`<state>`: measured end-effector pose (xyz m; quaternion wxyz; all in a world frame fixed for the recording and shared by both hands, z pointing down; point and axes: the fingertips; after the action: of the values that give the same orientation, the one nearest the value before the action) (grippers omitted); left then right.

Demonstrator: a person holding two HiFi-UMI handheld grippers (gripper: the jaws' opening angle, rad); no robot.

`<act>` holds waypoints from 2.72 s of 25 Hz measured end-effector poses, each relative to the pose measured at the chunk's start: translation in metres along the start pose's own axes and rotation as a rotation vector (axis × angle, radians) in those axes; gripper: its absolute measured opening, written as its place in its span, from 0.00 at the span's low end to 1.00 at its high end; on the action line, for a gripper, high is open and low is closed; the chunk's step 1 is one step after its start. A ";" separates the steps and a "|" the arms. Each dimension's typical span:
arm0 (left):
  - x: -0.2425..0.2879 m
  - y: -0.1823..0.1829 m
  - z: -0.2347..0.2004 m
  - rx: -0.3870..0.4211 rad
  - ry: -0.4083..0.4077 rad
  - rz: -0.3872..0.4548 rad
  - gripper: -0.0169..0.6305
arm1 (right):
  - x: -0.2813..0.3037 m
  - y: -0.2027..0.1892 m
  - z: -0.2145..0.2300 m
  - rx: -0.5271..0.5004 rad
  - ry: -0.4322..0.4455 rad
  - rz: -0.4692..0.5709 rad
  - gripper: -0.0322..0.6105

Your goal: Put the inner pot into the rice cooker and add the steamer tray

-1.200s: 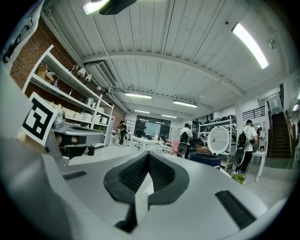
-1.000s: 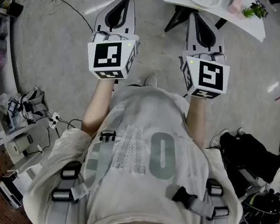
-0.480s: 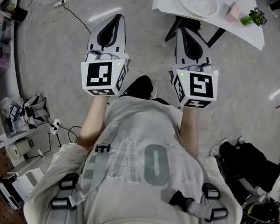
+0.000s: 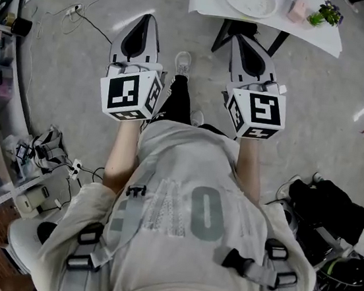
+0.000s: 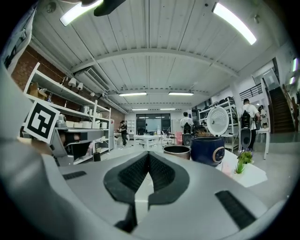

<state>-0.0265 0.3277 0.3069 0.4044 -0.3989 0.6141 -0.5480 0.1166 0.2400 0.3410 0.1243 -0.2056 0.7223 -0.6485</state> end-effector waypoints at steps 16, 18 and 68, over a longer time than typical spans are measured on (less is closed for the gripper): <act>0.083 0.004 -0.013 0.000 -0.017 0.022 0.06 | 0.058 -0.001 0.046 0.007 -0.024 -0.014 0.06; 0.094 0.000 -0.021 -0.007 -0.014 0.017 0.06 | 0.070 -0.003 0.050 0.008 -0.028 -0.017 0.06; 0.437 0.064 -0.089 -0.059 -0.263 0.118 0.06 | 0.339 0.109 0.216 -0.089 -0.315 0.134 0.06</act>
<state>-0.2679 -0.0435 0.2238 0.5011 -0.4422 0.5939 -0.4480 -0.1015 -0.0982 0.2353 0.2697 -0.2616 0.7339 -0.5659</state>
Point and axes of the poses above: the fingertips, and each gripper's own axes: x forward along the fingers, z to its right, y out of its top, and after that the axes turned 8 degrees about -x, right-handed
